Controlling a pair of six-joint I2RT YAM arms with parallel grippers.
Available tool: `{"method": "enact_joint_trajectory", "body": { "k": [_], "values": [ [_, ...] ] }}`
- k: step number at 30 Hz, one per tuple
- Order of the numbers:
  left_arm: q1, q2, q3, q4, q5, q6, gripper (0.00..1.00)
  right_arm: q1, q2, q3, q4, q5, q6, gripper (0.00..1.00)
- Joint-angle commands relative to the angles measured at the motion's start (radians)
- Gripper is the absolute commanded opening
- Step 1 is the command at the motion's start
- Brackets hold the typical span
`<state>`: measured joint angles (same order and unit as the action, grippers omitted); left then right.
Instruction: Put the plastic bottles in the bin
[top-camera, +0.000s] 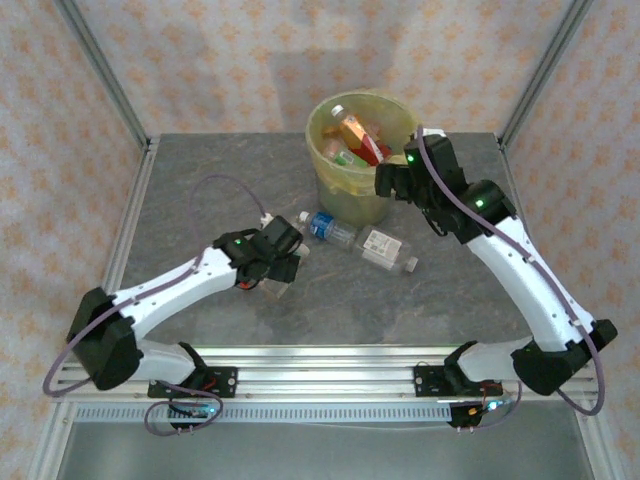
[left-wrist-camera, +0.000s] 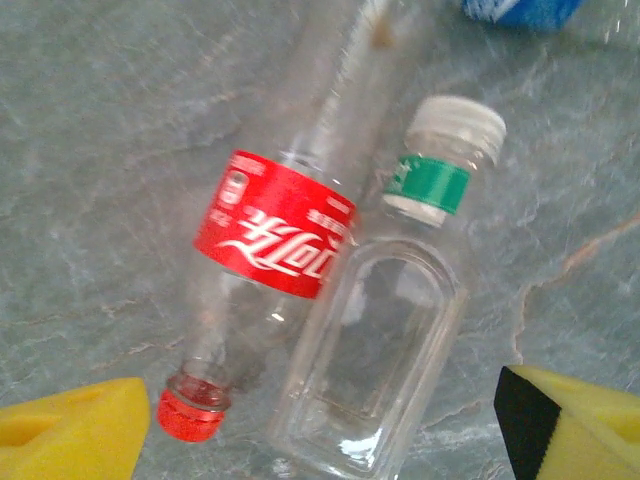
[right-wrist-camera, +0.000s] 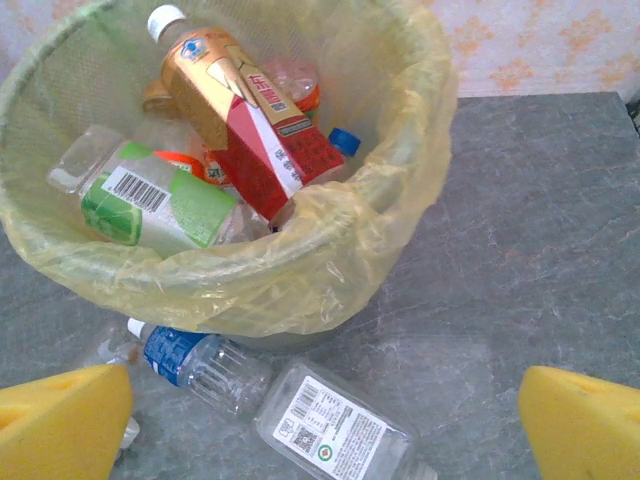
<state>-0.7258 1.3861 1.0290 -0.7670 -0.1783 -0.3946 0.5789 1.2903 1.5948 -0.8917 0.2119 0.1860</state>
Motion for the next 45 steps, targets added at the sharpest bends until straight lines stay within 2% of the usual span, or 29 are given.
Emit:
{"method": "enact_joint_trajectory", "body": {
  "k": [1,16,34,45],
  "values": [
    [-0.030,0.062,0.051,-0.074,0.002,0.023,0.90,-0.004,-0.024,-0.032,0.034,0.052,0.043,0.99],
    [-0.059,0.253,0.072,-0.069,-0.008,-0.004,0.86,-0.004,-0.042,-0.071,0.053,0.077,0.040,0.99],
    [-0.075,0.293,0.052,0.018,0.064,-0.032,0.81,-0.003,-0.040,-0.087,0.072,0.072,0.042,0.99],
    [-0.076,0.348,0.042,0.071,-0.007,-0.074,0.85,-0.003,-0.045,-0.107,0.078,0.067,0.047,0.99]
  ]
}}
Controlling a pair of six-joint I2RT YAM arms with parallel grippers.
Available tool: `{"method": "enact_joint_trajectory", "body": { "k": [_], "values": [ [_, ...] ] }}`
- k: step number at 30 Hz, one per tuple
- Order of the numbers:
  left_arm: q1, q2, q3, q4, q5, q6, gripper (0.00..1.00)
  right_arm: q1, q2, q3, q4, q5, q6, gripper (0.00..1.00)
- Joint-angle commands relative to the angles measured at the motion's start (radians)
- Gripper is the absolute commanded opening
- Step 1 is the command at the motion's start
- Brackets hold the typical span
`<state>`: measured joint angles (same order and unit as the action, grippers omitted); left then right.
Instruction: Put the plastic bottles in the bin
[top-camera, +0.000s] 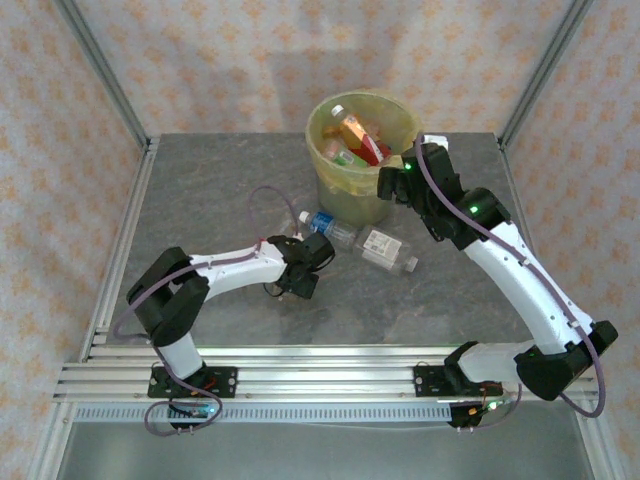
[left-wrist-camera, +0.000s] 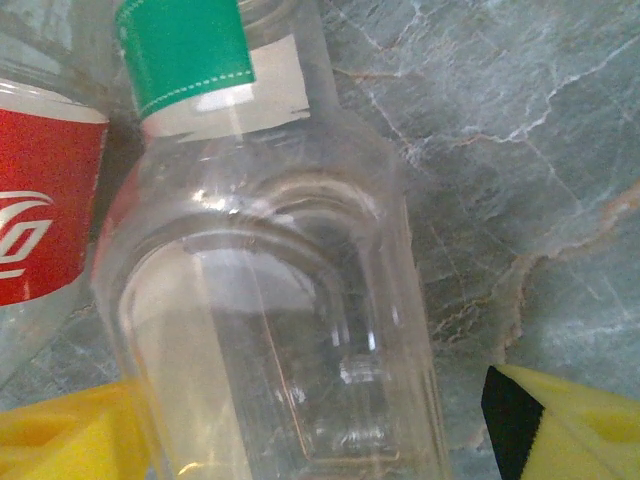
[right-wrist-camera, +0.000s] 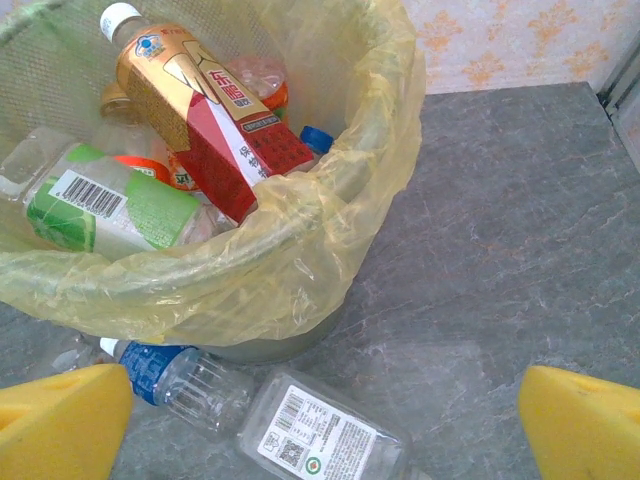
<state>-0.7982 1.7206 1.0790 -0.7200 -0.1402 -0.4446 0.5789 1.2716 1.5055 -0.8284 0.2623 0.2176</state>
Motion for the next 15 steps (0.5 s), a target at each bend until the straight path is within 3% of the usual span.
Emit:
{"method": "enact_joint_trajectory", "body": {
  "k": [1,4,9,15],
  "values": [
    [-0.004,0.017,-0.008,0.029,-0.045,-0.025,0.85,-0.004,-0.026,-0.022,0.015,0.016,0.017,0.99],
    [-0.004,0.022,-0.006,0.036,-0.050,-0.028,0.81,-0.004,-0.026,-0.033,0.019,0.016,0.020,0.99],
    [-0.004,-0.001,-0.004,0.009,-0.060,-0.036,0.63,-0.004,-0.029,-0.044,0.021,0.019,0.027,0.99],
    [-0.004,-0.095,-0.016,-0.032,-0.065,-0.064,0.49,-0.004,-0.046,-0.062,0.030,0.018,0.038,0.99]
  ]
}}
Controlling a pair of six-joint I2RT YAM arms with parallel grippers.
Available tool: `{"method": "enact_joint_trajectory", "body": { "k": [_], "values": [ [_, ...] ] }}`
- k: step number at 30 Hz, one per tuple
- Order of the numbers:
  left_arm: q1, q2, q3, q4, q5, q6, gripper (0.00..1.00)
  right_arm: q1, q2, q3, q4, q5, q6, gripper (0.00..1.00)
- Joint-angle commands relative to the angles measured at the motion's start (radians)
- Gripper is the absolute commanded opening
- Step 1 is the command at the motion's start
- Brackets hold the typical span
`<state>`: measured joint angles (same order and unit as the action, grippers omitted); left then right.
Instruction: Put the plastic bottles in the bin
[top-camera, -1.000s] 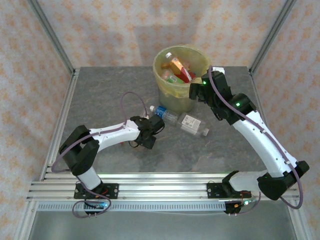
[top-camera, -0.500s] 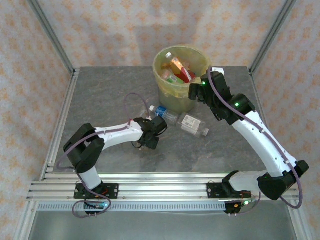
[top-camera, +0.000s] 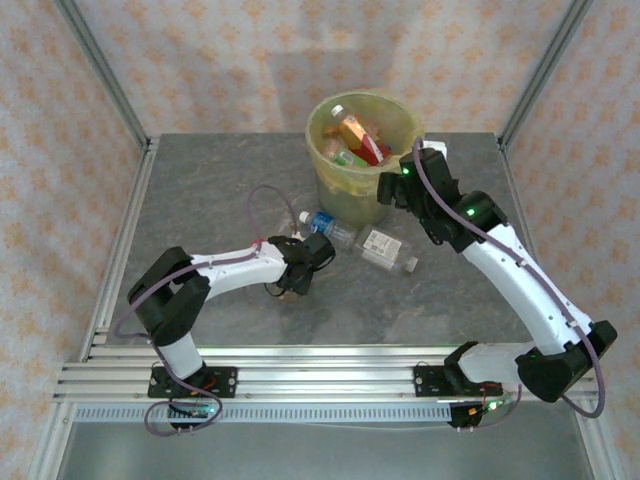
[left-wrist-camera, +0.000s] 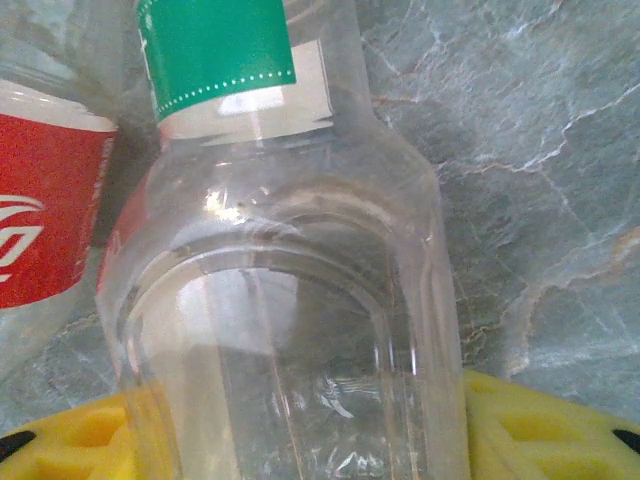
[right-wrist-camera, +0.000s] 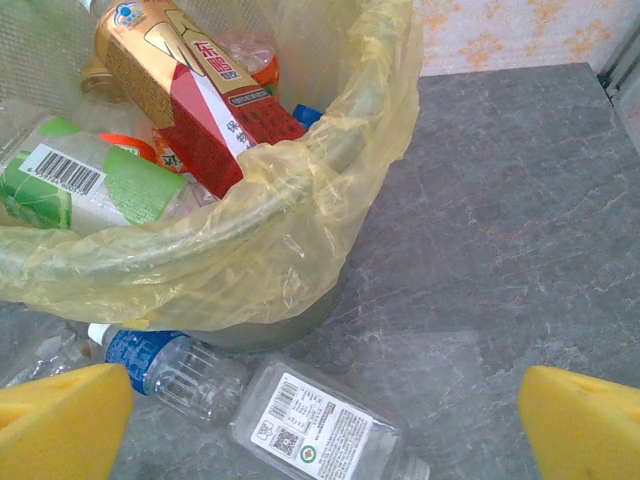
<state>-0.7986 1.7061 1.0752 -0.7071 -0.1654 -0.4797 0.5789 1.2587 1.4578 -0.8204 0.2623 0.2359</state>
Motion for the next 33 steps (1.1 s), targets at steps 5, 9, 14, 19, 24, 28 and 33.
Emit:
{"method": "enact_joint_trajectory", "body": {
  "k": [5,9,14,19,24,28,33],
  "values": [
    [-0.008,-0.199,-0.032,-0.051,0.001,-0.049,0.45,-0.004,-0.048,-0.024,0.025,0.020,0.029,0.99],
    [-0.012,-0.301,-0.020,-0.090,-0.028,-0.049,0.44,-0.004,-0.067,-0.030,0.031,0.024,0.031,0.99],
    [-0.012,-0.433,0.053,-0.114,-0.086,-0.060,0.43,-0.004,-0.096,-0.043,0.045,0.043,0.039,0.99],
    [-0.010,-0.464,0.200,0.003,-0.109,0.015,0.43,-0.004,-0.130,-0.068,0.061,0.097,0.057,0.99],
    [-0.009,-0.366,0.400,0.161,-0.055,0.060,0.43,-0.004,-0.157,-0.071,0.058,0.127,0.057,0.99],
    [-0.007,-0.217,0.621,0.206,-0.026,0.066,0.44,-0.004,-0.179,-0.072,0.049,0.150,0.064,0.99],
    [0.001,-0.009,0.892,0.197,-0.035,0.038,0.45,-0.003,-0.221,-0.091,0.049,0.195,0.075,0.99]
  ]
}}
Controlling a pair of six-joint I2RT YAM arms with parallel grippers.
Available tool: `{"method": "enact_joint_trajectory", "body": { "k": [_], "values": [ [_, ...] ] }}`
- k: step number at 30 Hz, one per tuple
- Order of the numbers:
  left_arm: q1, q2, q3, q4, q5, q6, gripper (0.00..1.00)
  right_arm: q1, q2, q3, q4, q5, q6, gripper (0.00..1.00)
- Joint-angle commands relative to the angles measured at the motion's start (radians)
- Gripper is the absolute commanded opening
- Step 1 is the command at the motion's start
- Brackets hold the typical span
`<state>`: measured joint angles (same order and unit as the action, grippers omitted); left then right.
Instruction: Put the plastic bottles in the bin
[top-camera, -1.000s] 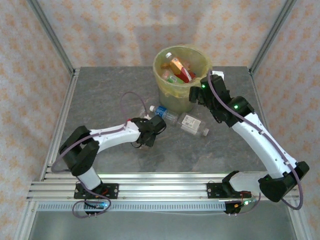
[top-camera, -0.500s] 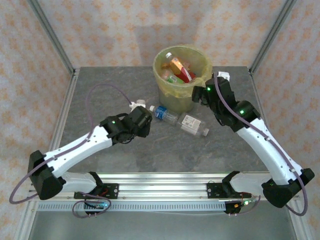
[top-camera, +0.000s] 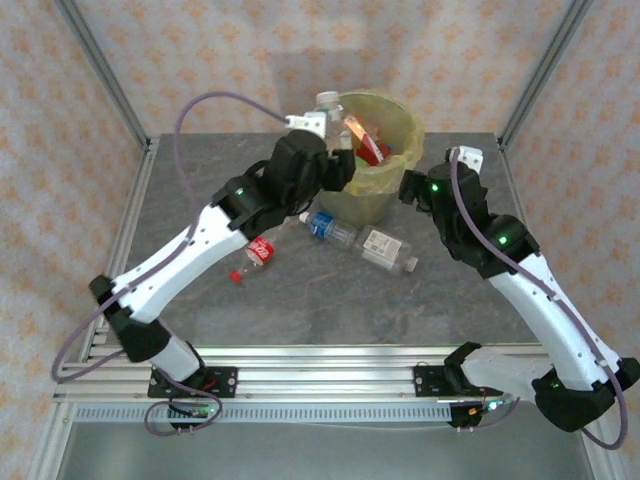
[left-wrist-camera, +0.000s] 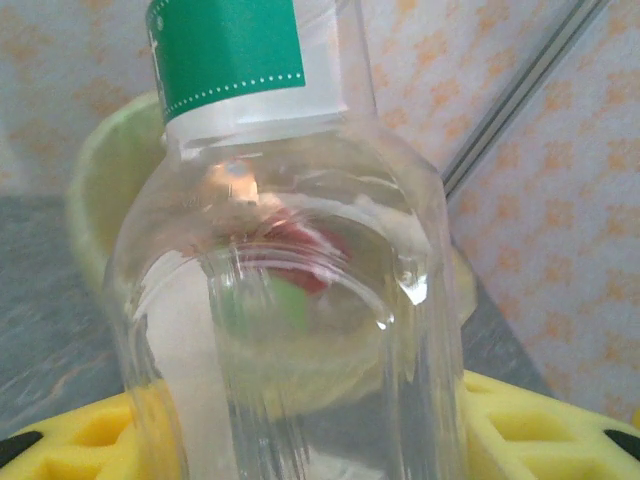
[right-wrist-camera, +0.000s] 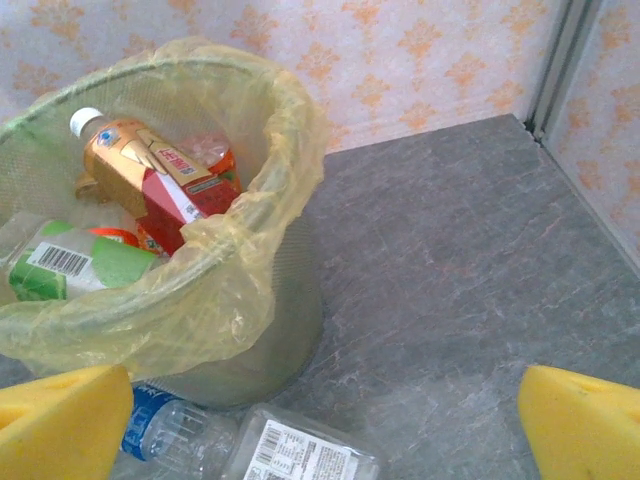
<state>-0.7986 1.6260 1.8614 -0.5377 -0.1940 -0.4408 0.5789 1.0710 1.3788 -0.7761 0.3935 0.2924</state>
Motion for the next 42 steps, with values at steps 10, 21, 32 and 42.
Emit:
{"method": "enact_joint_trajectory", "body": {
  "k": [10,21,32,42],
  "values": [
    [0.078,0.500,0.628,-0.094,0.003,-0.246,0.49,-0.004,-0.062,-0.014,-0.016,0.067,0.022,0.99],
    [0.099,0.670,0.737,-0.028,-0.002,-0.451,0.65,-0.003,-0.056,-0.032,0.004,0.041,0.018,0.99],
    [0.108,0.763,0.860,-0.014,0.099,-0.495,0.81,-0.004,-0.025,-0.033,0.012,0.016,0.016,0.99],
    [0.127,0.712,0.861,-0.043,0.100,-0.421,0.81,-0.004,0.006,-0.020,-0.001,0.010,0.017,0.99]
  ]
}}
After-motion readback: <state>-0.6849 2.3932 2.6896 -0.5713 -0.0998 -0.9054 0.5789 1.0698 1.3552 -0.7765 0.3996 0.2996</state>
